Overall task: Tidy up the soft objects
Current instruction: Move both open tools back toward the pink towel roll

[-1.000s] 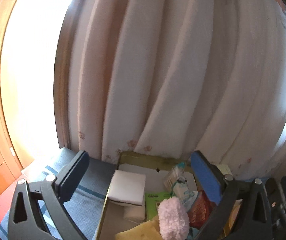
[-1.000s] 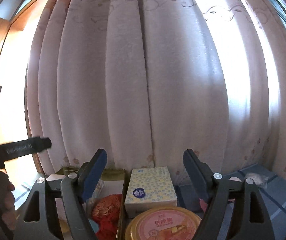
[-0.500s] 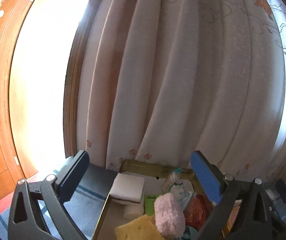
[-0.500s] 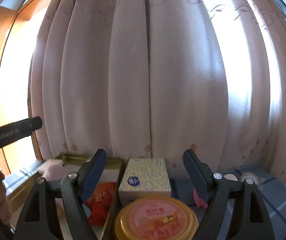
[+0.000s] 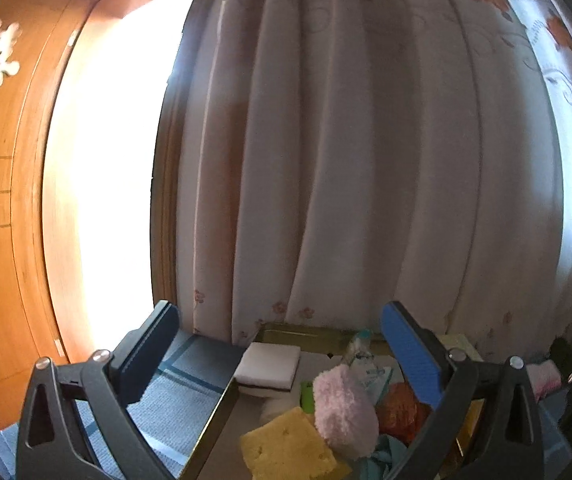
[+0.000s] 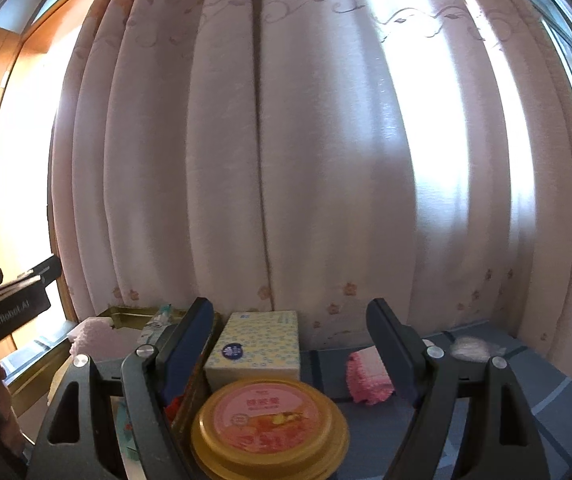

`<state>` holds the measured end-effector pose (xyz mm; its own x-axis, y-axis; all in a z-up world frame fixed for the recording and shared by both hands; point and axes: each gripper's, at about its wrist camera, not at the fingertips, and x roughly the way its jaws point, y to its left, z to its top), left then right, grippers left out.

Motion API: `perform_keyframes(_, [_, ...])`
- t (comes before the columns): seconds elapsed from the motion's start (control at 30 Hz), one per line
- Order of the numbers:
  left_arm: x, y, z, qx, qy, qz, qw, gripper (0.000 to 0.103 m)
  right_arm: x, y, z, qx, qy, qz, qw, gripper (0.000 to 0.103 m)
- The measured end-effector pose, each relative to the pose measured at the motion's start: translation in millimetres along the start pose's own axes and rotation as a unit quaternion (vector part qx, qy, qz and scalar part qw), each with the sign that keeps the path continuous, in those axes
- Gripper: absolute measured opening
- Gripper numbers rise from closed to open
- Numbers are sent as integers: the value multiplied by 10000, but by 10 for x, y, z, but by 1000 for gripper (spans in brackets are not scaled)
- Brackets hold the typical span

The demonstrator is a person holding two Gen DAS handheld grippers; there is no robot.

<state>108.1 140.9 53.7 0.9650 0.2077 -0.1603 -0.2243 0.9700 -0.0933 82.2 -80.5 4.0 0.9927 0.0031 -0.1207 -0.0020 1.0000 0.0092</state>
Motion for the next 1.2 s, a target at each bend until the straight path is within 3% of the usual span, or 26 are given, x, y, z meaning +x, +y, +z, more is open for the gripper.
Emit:
perform_keyframes(0.53, [-235,-471,-232,885,-35,-222,9958,103,-184,-421,34,-11,-247,-330,9991,81])
perform_keyframes(0.93, [-256,-707,-361,830,576,-572,9932,103,-316,-932,36,-168,-260,-841,9960,81])
perform_keyframes(1.2, [-349,-945,-428,666,883,-880,9900,103,-365,-1489,37,-267,-37,-1406,9897,81])
